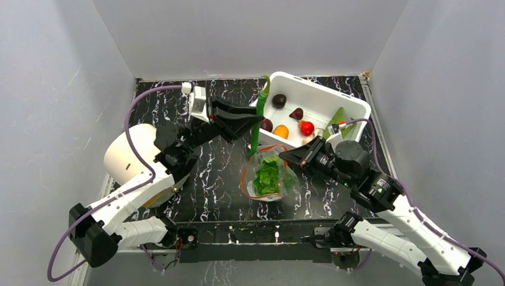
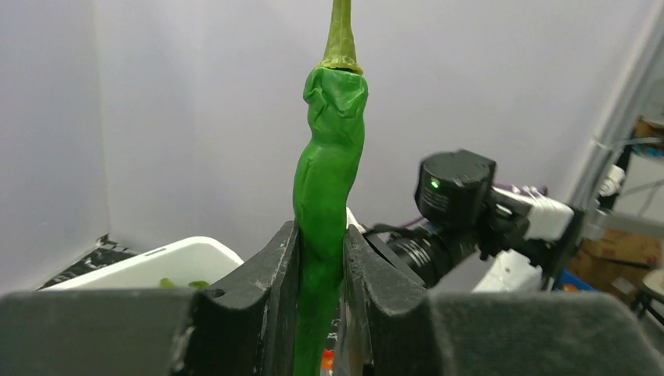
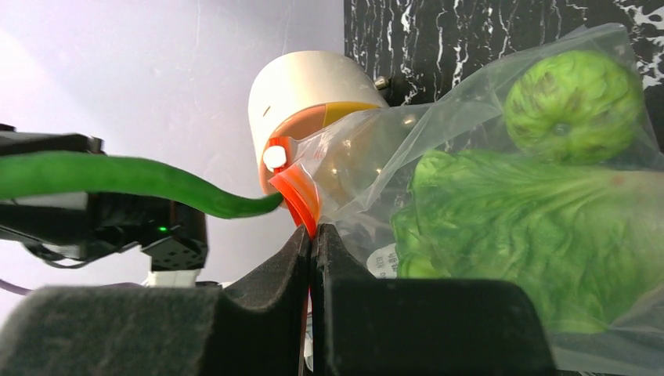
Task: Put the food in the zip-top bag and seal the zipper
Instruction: Place the fake vegetable in the zipper food storage bag.
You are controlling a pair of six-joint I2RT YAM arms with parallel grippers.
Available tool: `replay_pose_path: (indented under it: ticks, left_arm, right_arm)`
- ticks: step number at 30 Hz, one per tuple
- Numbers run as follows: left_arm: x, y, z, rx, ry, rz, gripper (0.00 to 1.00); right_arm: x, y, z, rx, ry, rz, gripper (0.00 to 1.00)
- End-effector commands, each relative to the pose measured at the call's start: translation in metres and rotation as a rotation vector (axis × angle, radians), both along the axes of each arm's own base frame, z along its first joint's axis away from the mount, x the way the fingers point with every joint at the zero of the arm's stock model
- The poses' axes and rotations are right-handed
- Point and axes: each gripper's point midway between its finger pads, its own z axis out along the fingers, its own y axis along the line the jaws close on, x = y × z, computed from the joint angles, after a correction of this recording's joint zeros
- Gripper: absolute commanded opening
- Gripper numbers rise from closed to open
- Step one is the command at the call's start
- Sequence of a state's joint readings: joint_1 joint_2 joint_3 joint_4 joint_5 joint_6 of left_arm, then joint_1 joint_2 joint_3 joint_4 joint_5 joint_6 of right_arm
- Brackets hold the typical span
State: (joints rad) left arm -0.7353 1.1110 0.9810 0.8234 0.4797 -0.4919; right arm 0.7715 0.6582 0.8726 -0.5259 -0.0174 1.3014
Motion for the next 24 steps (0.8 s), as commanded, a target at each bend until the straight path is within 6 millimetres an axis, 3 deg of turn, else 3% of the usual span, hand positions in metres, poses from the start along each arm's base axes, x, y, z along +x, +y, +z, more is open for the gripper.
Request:
replay_pose_path:
  ticks: [1, 7, 16, 24]
  left_arm:
    - [-0.054, 0.013, 0.023, -0.086, -0.269, -0.151, 0.0]
    - [-0.072, 0.011, 0.01, -0.095, -0.377, -0.237, 0.0]
    - [-0.074, 0.002, -0.008, -0.053, -0.463, -0.267, 0.0]
    - [-0.093, 0.001, 0.013, -0.085, -0.522, -0.325, 0.0]
  right_arm:
    - [0.005, 0.007, 0.052, 0.161, -0.084, -0.003, 0.0]
    - [0.008, 0.016, 0.052, 0.188, -0.075, 0.015, 0.0]
    - [0.009, 0.02, 0.05, 0.212, -0.067, 0.025, 0.0]
    - [0.01, 0.024, 0.039, 0.185, -0.046, 0.037, 0.0]
